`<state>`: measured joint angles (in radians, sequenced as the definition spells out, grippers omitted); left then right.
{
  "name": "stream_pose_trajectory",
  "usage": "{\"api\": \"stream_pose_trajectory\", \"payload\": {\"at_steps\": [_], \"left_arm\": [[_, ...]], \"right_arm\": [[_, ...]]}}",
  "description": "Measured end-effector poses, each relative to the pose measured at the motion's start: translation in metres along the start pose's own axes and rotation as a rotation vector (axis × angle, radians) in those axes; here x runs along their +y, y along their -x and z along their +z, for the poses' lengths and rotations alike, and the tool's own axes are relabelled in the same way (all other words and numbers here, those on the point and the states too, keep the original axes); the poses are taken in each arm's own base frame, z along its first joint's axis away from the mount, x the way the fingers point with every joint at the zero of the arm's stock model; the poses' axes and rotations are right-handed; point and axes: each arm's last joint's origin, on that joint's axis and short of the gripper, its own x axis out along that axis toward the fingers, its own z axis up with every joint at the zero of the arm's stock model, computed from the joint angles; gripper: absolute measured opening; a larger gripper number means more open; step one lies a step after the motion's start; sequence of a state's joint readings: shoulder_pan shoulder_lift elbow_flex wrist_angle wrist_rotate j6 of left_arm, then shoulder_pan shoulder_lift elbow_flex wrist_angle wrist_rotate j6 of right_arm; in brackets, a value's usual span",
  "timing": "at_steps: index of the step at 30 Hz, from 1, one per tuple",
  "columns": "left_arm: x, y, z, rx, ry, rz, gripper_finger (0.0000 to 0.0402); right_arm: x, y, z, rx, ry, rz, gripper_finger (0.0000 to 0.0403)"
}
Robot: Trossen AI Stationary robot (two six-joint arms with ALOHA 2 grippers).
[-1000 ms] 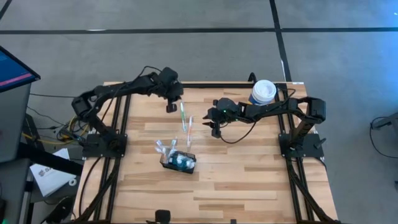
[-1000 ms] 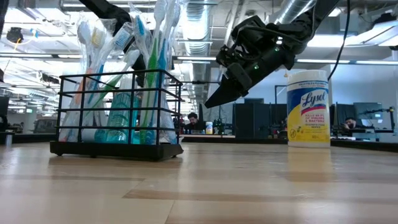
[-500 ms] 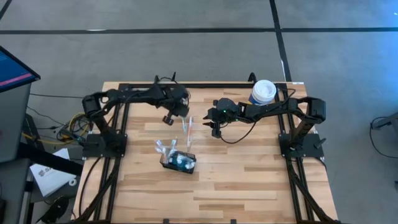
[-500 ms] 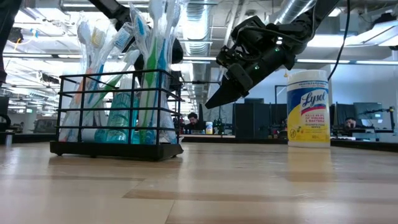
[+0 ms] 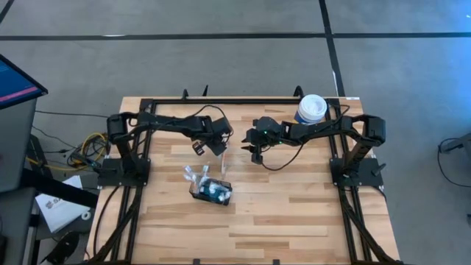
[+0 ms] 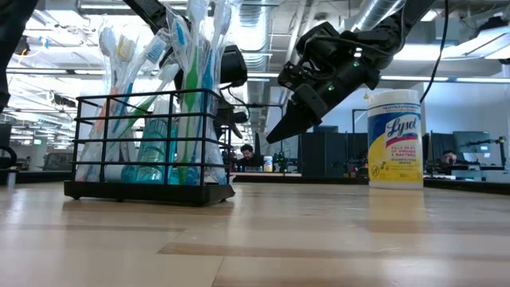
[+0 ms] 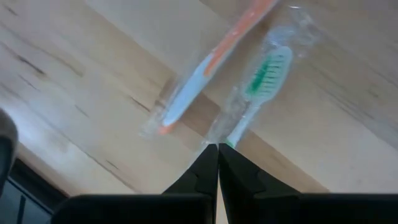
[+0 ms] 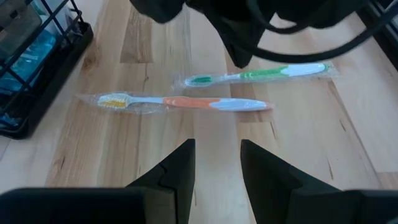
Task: Pick & Place toothbrushing station
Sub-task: Put the green toothbrush into the wire organizer
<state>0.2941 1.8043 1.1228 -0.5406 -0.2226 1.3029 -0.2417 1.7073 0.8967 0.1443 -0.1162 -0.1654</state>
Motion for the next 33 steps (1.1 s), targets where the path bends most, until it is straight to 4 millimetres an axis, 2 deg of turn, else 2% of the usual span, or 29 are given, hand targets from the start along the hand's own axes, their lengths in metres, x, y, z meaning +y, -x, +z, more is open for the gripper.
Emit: {"api": "stream_pose_trajectory", "payload": {"at_steps": [11, 14, 21, 33], "left_arm": [[-0.002, -0.001, 0.005, -0.011, -0.023, 0.001, 0.0082], [-0.008, -0.004, 0.006, -0.017, -0.098, -0.023, 0.0093], [-0.019, -0.011, 0.008, -0.027, -0.175, -0.037, 0.0095], [-0.017, -0.013, 0.016, -0.092, -0.194, 0.003, 0.0094]], "right_arm": [[0.000, 0.000, -0.001, 0.012, -0.002, 0.002, 0.0118], [0.000, 0.000, -0.001, 0.012, -0.002, 0.002, 0.0118], [0.000, 0.000, -0.001, 0.012, -0.001, 0.002, 0.0118], [0.000, 0.000, -0.001, 0.010, -0.001, 0.002, 0.0118]]}}
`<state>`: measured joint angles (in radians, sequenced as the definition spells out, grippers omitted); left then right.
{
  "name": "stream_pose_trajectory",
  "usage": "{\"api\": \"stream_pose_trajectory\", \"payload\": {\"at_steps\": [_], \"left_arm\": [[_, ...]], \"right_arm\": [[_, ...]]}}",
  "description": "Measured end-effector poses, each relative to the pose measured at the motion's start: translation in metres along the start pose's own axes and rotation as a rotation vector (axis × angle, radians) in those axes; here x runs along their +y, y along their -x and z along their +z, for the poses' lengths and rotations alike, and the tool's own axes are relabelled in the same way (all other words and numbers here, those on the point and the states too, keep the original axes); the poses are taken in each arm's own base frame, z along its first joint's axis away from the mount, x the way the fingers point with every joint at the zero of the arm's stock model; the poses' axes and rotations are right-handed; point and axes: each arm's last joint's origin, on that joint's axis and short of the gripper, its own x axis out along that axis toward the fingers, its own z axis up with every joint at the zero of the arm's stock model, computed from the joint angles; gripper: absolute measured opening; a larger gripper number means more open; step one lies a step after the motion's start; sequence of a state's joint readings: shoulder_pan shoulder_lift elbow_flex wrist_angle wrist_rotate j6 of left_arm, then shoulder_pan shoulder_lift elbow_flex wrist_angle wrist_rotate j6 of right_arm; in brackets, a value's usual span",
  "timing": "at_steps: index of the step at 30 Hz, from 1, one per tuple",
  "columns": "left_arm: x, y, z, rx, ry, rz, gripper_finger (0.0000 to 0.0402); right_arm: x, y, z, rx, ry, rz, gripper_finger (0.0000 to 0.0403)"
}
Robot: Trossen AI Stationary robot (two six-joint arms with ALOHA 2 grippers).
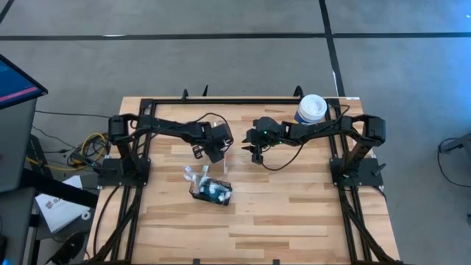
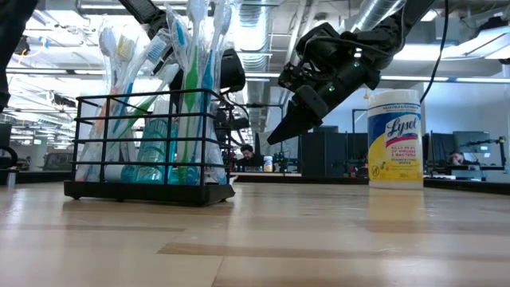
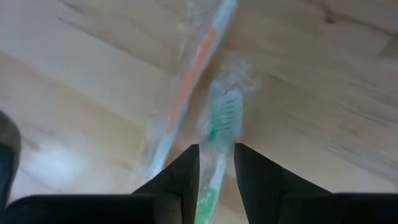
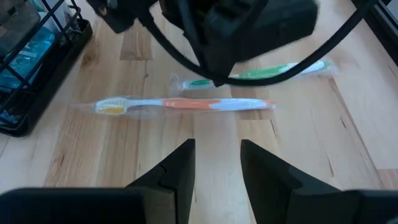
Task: Pick & Place toothbrushing station
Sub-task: Put the green toothbrush into the wire organizer
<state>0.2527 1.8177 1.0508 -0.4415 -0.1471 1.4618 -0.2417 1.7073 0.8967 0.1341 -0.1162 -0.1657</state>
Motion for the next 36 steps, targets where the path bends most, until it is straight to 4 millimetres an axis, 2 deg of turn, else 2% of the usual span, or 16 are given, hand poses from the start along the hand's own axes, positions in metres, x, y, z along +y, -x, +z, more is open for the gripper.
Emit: {"api": "stream_pose_trajectory", "payload": {"at_steps": [7, 10, 13, 18, 25, 31, 36], "left_arm": [[-0.003, -0.014, 0.002, 0.007, -0.009, -0.046, 0.0094], [-0.002, -0.011, 0.001, 0.006, -0.005, -0.036, 0.0090], [-0.003, -0.007, 0.001, 0.002, 0.001, -0.029, 0.0069], [-0.002, -0.007, 0.001, -0.006, 0.084, -0.019, 0.0011], [-0.002, -0.007, 0.002, -0.038, 0.179, -0.027, 0.0004], [-0.002, -0.006, 0.001, -0.005, 0.192, -0.020, 0.0003], [0.002, 0.009, -0.002, 0.007, 0.264, 0.029, 0.0003]], "right_arm": [[0.000, 0.000, 0.000, 0.001, 0.000, 0.000, 0.0118], [0.000, 0.000, 0.000, 0.002, 0.000, 0.000, 0.0118], [0.000, 0.000, 0.000, 0.002, 0.001, 0.000, 0.0118], [0.000, 0.000, 0.000, 0.002, 0.001, 0.000, 0.0118], [0.000, 0.000, 0.000, 0.003, 0.001, 0.001, 0.0118], [0.000, 0.000, 0.000, 0.004, 0.000, 0.001, 0.0118], [0.000, 0.000, -0.001, 0.008, 0.000, 0.001, 0.0118]]}}
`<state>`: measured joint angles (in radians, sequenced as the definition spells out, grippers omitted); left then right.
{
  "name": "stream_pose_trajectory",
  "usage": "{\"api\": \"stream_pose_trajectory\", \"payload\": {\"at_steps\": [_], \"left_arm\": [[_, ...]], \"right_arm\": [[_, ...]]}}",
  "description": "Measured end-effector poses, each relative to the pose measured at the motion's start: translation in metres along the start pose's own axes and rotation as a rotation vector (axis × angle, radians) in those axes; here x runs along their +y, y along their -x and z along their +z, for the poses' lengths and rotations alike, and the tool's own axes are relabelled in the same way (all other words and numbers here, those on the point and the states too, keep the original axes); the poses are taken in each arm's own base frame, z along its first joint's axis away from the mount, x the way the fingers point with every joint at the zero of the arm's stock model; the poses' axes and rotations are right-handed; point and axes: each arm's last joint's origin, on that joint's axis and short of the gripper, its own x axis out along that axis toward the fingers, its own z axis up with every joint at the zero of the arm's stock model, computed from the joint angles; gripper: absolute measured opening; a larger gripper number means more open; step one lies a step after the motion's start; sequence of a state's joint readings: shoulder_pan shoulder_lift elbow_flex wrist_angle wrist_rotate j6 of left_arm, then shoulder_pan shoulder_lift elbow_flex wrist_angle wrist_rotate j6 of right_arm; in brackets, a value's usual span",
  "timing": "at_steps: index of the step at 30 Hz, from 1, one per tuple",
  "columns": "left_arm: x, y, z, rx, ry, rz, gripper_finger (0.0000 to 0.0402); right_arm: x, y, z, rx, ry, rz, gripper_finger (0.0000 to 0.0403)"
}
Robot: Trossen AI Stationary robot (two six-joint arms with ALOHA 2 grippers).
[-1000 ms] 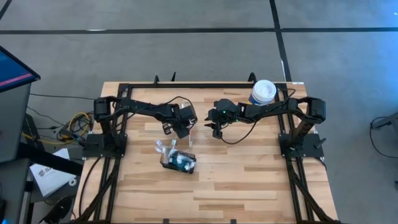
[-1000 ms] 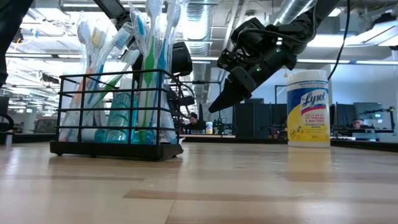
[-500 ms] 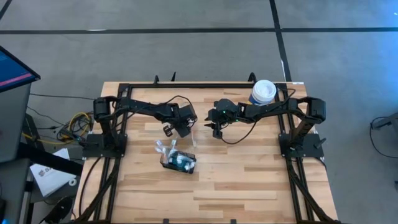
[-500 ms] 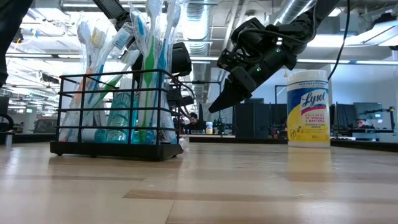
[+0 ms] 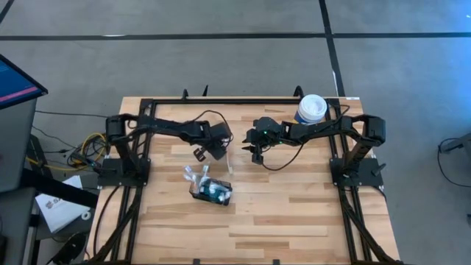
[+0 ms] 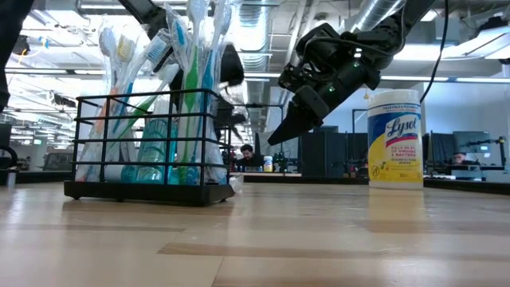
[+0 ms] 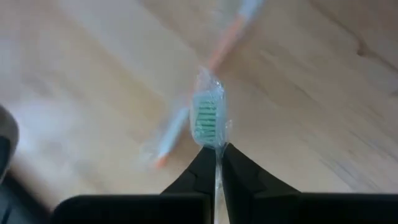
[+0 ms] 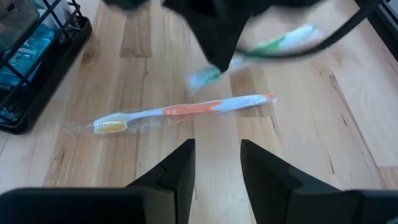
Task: Pick & Place toothbrushing station
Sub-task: Put the green toothbrush into the wire organizer
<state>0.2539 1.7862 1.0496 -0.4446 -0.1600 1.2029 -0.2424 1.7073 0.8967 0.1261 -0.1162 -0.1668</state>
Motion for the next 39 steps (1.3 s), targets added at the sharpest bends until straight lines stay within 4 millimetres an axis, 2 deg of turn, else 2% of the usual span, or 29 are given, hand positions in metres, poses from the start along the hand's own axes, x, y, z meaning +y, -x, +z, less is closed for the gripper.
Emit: {"api": "stream_pose_trajectory", "payload": {"at_steps": [3, 8, 13, 18, 29, 39], "left_arm": [[0.006, 0.020, -0.001, -0.050, 0.088, 0.055, 0.0002], [0.012, 0.056, -0.006, -0.265, 0.304, 0.068, 0.0002], [0.015, 0.085, -0.006, -0.425, 0.388, 0.097, 0.0001], [0.015, 0.106, -0.005, -0.584, 0.447, 0.065, 0.0001], [0.015, 0.129, 0.000, -0.875, 0.452, -0.042, 0.0001], [0.014, 0.137, 0.006, -1.108, 0.365, -0.197, 0.0001]], "right_arm": [[0.000, 0.000, 0.000, 0.001, 0.000, 0.000, 0.0118], [0.000, 0.000, 0.000, 0.002, -0.001, 0.001, 0.0118], [0.000, 0.000, 0.000, 0.002, -0.002, 0.001, 0.0118], [0.000, 0.000, 0.000, 0.002, -0.009, 0.001, 0.0118], [0.009, -0.001, 0.001, 0.001, 0.007, 0.021, 0.0118], [0.011, -0.001, 0.001, 0.003, -0.006, 0.026, 0.0118]]}}
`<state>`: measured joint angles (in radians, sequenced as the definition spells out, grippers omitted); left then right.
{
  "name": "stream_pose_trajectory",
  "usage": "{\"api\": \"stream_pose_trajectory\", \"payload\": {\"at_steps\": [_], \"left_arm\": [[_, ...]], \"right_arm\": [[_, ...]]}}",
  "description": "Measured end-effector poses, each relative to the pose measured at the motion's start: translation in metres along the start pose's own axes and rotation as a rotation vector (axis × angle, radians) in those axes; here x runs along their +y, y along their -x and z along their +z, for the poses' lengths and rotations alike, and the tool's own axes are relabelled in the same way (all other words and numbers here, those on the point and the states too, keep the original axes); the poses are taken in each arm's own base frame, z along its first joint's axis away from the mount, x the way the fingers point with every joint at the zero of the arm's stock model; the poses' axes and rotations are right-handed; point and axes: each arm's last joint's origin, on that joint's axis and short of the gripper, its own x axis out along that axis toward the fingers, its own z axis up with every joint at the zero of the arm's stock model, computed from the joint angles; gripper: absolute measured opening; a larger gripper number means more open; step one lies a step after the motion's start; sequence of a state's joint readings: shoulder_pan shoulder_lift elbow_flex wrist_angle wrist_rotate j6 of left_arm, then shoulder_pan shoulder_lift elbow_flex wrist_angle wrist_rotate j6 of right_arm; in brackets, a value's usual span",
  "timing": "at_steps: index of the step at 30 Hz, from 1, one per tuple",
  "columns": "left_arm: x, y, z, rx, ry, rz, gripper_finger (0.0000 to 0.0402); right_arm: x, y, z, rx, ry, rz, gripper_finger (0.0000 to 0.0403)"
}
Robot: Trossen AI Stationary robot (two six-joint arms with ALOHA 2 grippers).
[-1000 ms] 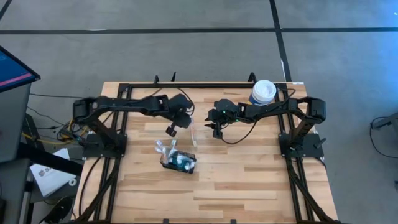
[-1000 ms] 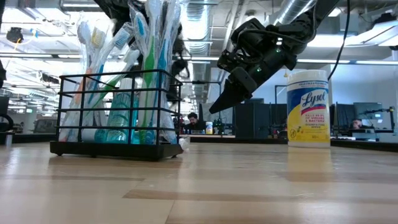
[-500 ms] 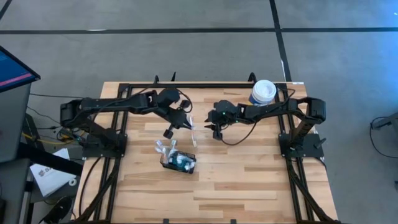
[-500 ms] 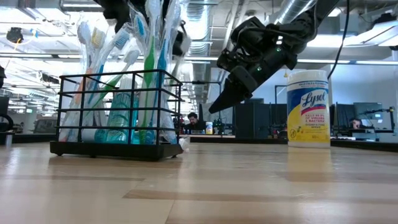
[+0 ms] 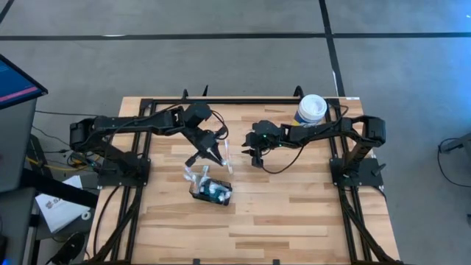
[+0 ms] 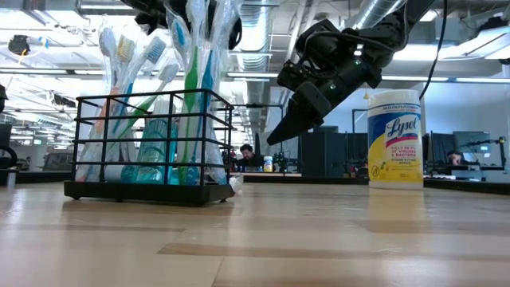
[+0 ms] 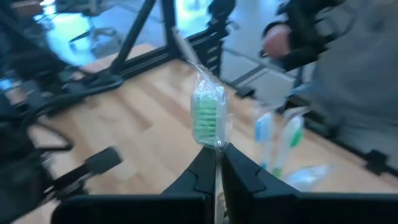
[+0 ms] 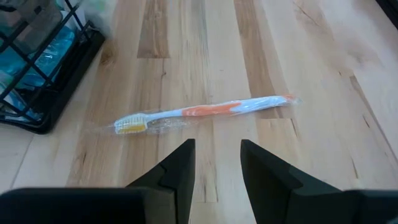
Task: Pick & Place toothbrushing station
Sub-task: Put the green toothbrush into the wire organizer
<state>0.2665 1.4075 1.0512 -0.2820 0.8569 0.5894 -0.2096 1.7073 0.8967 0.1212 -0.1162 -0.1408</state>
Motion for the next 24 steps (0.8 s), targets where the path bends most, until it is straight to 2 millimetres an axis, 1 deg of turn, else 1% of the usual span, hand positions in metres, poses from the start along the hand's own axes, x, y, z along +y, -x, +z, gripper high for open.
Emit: {"api": "stream_pose_trajectory", "payload": {"at_steps": [7, 14, 20, 24], "left_arm": [[-0.004, -0.003, 0.005, -0.079, -0.022, -0.104, 0.0001], [-0.015, -0.015, 0.013, -0.095, -0.062, -0.155, 0.0001], [-0.025, -0.027, 0.023, -0.144, -0.122, -0.213, 0.0002], [-0.028, -0.032, 0.024, -0.147, -0.130, -0.231, 0.0001]], "right_arm": [[0.000, 0.000, 0.000, 0.002, -0.003, 0.000, 0.0118], [0.000, 0.000, 0.000, 0.002, -0.003, 0.000, 0.0118], [0.000, 0.000, 0.000, 0.002, -0.003, 0.000, 0.0118], [0.000, 0.000, 0.000, 0.002, -0.008, 0.000, 0.0118]]}}
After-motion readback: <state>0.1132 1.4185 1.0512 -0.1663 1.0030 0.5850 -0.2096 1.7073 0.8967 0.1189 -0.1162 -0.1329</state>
